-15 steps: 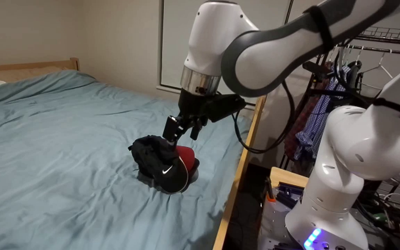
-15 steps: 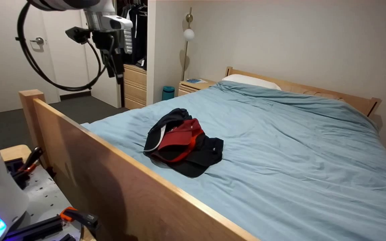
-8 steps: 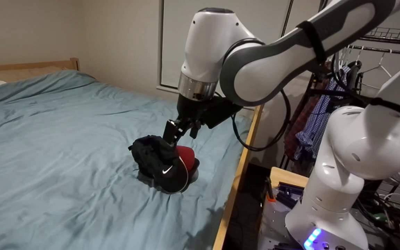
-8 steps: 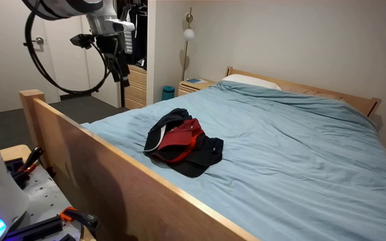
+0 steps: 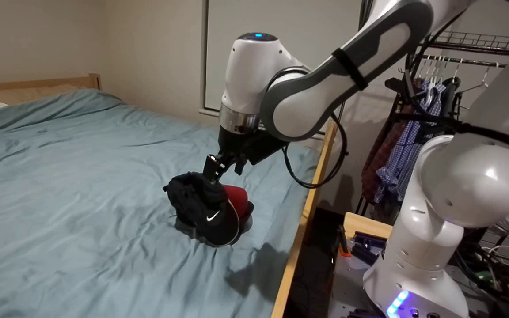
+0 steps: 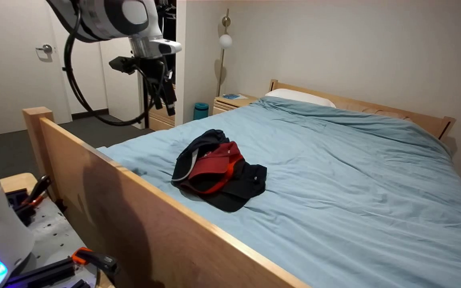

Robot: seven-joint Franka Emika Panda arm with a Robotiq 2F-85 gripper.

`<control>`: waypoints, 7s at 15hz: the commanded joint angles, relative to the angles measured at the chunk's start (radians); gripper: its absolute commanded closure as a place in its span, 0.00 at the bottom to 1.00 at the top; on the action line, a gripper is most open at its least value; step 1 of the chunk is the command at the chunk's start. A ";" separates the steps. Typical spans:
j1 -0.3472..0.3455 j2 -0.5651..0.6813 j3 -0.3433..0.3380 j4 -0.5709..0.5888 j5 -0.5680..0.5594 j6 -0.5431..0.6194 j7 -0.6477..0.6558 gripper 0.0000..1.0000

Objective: Take the black cap on top of the maroon cap and put it on the bed

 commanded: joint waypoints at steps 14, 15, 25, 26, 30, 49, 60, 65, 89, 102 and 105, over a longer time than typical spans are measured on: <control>0.016 0.335 -0.140 0.207 -0.321 0.047 0.044 0.00; 0.027 0.361 -0.158 0.222 -0.323 0.065 0.036 0.00; 0.152 0.506 -0.294 0.317 -0.273 0.141 -0.005 0.00; 0.172 0.506 -0.320 0.322 -0.311 0.143 0.032 0.00; 0.206 0.523 -0.372 0.345 -0.381 0.150 0.079 0.00; 0.209 0.505 -0.407 0.334 -0.284 0.199 0.157 0.98; 0.136 0.486 0.016 0.552 0.611 0.190 -0.254 0.98; 0.176 0.492 -0.019 0.593 0.639 0.177 -0.258 0.98; 0.177 0.802 0.161 0.736 1.154 0.871 -0.025 0.98; 0.680 1.099 -0.456 1.258 1.150 0.913 0.589 0.98; 0.825 1.208 -0.697 1.335 1.241 0.919 0.734 0.98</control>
